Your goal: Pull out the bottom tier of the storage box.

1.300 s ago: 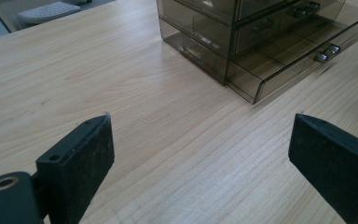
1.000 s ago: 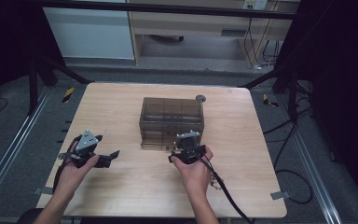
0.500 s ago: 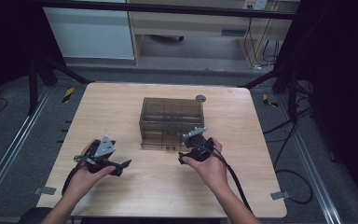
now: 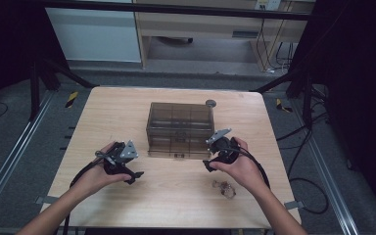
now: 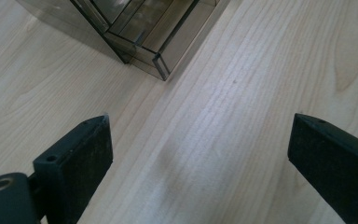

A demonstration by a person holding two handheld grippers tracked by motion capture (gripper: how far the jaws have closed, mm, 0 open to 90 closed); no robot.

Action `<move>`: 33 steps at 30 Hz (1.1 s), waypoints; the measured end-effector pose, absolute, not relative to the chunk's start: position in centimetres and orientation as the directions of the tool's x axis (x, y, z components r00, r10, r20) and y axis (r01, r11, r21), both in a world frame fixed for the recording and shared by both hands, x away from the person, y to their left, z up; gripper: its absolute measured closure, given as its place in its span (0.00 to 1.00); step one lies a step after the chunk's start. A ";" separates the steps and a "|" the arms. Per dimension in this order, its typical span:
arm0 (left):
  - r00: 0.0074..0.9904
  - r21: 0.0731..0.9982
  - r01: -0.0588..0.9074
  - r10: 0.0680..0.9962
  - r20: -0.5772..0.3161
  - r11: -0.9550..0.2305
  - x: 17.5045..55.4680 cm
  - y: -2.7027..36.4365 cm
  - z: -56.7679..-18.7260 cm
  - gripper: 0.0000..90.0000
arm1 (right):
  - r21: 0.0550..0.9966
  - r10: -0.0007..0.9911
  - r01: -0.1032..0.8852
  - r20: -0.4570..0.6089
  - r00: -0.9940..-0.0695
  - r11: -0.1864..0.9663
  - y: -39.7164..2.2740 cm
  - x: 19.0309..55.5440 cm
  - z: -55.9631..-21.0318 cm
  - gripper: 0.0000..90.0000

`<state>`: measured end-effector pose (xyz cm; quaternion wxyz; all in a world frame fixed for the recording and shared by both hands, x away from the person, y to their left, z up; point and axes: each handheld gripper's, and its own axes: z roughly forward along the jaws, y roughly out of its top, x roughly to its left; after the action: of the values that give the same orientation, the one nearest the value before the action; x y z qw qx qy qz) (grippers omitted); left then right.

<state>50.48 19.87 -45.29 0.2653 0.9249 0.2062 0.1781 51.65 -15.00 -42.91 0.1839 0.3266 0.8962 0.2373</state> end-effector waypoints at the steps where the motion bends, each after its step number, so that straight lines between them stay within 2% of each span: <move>1: 0.851 0.562 0.286 0.475 0.224 -0.776 50.8 19.8 -45.2 0.07 | 0.543 0.668 0.495 -0.175 -0.723 0.678 -15.1 51.7 -43.0 0.16; 3: 0.854 0.555 0.286 0.470 0.222 -0.781 51.1 19.7 -45.0 0.08 | 0.537 0.659 0.488 -0.180 -0.730 0.688 -15.2 51.8 -43.0 0.17; 4: 0.856 0.546 0.296 0.471 0.213 -0.784 51.6 19.7 -44.8 0.09 | 0.527 0.646 0.475 -0.200 -0.737 0.705 -15.4 51.8 -43.2 0.22; 7: 0.866 0.528 0.280 0.448 0.221 -0.802 52.0 19.6 -44.7 0.13 | 0.501 0.617 0.453 -0.224 -0.755 0.737 -15.7 51.6 -43.5 0.27; 9: 0.869 0.525 0.268 0.438 0.230 -0.808 52.2 19.5 -44.6 0.20 | 0.484 0.591 0.432 -0.243 -0.770 0.761 -15.8 51.6 -43.6 0.33; 10: 0.869 0.530 0.268 0.439 0.228 -0.805 52.4 19.5 -44.6 0.20 | 0.482 0.580 0.422 -0.244 -0.777 0.768 -15.9 51.7 -43.7 0.36; 12: 0.868 0.530 0.273 0.443 0.225 -0.803 52.5 19.5 -44.6 0.22 | 0.480 0.572 0.414 -0.248 -0.782 0.774 -16.0 51.8 -43.8 0.37; 14: 0.865 0.533 0.277 0.449 0.225 -0.800 52.7 19.5 -44.5 0.29 | 0.464 0.547 0.396 -0.255 -0.797 0.792 -16.0 52.2 -43.9 0.42; 21: 0.868 0.527 0.266 0.439 0.234 -0.807 53.0 19.5 -44.2 0.35 | 0.430 0.509 0.370 -0.273 -0.816 0.823 -16.0 52.8 -44.3 0.54; 25: 0.879 0.518 0.247 0.414 0.236 -0.819 53.0 19.1 -44.2 0.45 | 0.428 0.488 0.352 -0.264 -0.832 0.832 -15.7 53.4 -44.6 0.63; 33: 0.880 0.490 0.242 0.402 0.252 -0.837 53.6 18.0 -45.2 0.52 | 0.404 0.462 0.335 -0.275 -0.843 0.851 -15.2 53.7 -45.3 0.72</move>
<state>53.59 17.97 -45.20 0.2283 0.9424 0.1709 0.1751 53.75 -15.19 -45.33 0.1843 0.2110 0.9443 0.1728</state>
